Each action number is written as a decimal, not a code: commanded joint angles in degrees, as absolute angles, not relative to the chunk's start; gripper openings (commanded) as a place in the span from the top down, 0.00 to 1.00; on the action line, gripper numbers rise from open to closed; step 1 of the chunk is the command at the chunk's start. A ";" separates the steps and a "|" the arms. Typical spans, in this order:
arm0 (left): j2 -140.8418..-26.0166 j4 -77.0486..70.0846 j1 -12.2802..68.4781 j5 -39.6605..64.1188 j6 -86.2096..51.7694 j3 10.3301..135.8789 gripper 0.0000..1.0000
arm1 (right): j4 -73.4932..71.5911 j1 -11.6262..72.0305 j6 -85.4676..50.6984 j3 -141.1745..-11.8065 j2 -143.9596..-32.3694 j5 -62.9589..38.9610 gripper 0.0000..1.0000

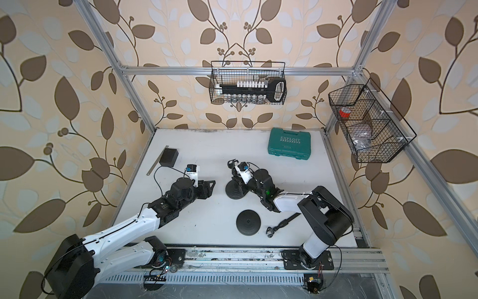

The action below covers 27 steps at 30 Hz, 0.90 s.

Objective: Assemble a microphone stand
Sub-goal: Pick up the microphone stand at the center of the board.

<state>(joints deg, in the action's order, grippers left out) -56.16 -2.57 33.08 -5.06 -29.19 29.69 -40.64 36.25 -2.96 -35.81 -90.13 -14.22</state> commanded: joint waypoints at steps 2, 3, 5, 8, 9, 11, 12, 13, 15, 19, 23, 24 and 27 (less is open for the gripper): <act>-53.43 11.46 27.60 2.94 -38.16 36.45 0.27 | -35.26 36.23 -7.46 -40.97 -84.06 -18.76 0.95; -53.84 13.05 25.78 6.70 -38.27 38.05 0.25 | -33.40 36.35 -8.02 -41.99 -83.07 -19.18 0.95; -54.55 16.10 23.36 11.08 -38.93 40.97 0.23 | -29.82 36.35 -9.09 -44.12 -81.39 -20.05 0.95; -55.25 18.30 22.32 14.33 -39.06 44.16 0.19 | -26.03 36.34 -10.73 -46.96 -79.54 -21.76 0.95; -55.56 18.54 22.32 15.17 -39.28 45.01 0.18 | -25.16 36.35 -11.25 -47.65 -79.04 -22.01 0.95; -56.19 18.31 22.24 17.16 -41.04 45.99 0.17 | -23.86 36.49 -11.60 -49.12 -78.04 -22.34 0.94; -56.65 18.03 22.24 17.99 -42.40 46.38 0.16 | -22.84 36.48 -11.52 -49.93 -77.71 -22.33 0.94; -57.04 17.93 22.24 18.62 -43.38 46.79 0.16 | -21.95 36.52 -11.47 -50.65 -77.44 -22.17 0.94; -58.24 17.86 22.15 20.21 -45.62 47.86 0.15 | -19.76 36.52 -10.96 -52.51 -77.08 -22.20 0.95; -59.02 16.18 22.15 21.98 -47.00 48.47 0.14 | -17.89 36.52 -10.81 -54.85 -76.90 -23.04 0.94; -58.12 15.92 22.15 20.44 -48.51 48.26 0.13 | -16.85 36.57 -11.11 -56.52 -77.02 -23.54 0.94; -58.01 16.06 22.15 19.99 -48.60 48.33 0.13 | -16.83 36.65 -11.16 -56.81 -77.04 -23.72 0.94; -58.73 16.54 22.06 20.08 -51.18 48.99 0.12 | -16.48 36.57 -11.33 -57.78 -77.42 -24.34 0.94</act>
<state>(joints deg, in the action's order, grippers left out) -59.20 16.78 22.41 19.51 -48.40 46.24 -13.87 36.32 -10.26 -54.26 -78.81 -22.41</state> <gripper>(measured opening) 0.882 0.168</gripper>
